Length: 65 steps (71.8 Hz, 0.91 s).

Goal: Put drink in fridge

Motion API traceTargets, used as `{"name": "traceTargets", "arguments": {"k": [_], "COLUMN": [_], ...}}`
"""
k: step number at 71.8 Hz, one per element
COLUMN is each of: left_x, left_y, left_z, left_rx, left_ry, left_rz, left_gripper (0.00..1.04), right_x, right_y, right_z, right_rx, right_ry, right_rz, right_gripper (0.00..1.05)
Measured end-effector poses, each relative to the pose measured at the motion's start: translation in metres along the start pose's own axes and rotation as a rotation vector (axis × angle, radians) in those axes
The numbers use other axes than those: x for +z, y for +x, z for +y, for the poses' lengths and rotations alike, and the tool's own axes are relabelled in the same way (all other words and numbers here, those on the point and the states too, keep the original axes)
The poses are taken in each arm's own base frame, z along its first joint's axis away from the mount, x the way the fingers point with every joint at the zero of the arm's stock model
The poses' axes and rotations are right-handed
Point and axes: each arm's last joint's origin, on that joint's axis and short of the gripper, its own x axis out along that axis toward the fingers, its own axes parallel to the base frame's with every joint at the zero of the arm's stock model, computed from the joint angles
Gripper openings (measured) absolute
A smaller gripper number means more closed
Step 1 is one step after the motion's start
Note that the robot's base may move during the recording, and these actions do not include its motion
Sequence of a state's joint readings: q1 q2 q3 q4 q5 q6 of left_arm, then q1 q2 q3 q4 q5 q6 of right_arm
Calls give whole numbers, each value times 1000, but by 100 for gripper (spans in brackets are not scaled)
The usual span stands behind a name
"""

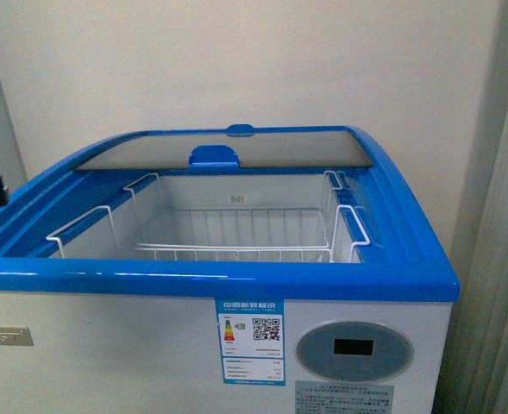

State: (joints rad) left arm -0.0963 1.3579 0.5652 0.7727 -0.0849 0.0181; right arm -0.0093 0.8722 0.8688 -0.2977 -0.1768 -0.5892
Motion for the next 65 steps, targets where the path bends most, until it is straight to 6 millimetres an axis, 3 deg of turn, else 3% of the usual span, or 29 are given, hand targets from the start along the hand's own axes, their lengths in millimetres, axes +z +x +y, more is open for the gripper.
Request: {"name": "traceTargets", "arguments": {"k": [9, 21, 34, 48, 65], "left_x": [-7, -22, -34, -42, -50], "left_y": [-23, -47, -69, -88, -107], "left_z": [5, 10, 21, 22, 21], "left_rx": [6, 5, 10, 8, 8], "left_ry": [-12, -14, -15, -15, -15], "left_rz": [-23, -15, -11, -15, -12], "left_gripper": [2, 3, 3, 3, 3], "right_x": [20, 48, 89, 109, 100], "right_y": [49, 128, 206, 258, 299], "right_z": [-11, 5, 33, 69, 113], "right_rx": [51, 255, 270, 306, 372], "right_ry": [-206, -452, -590, -653, -663], "right_rz": [2, 57, 58, 67, 112], "right_gripper": [38, 38, 38, 38, 38]}}
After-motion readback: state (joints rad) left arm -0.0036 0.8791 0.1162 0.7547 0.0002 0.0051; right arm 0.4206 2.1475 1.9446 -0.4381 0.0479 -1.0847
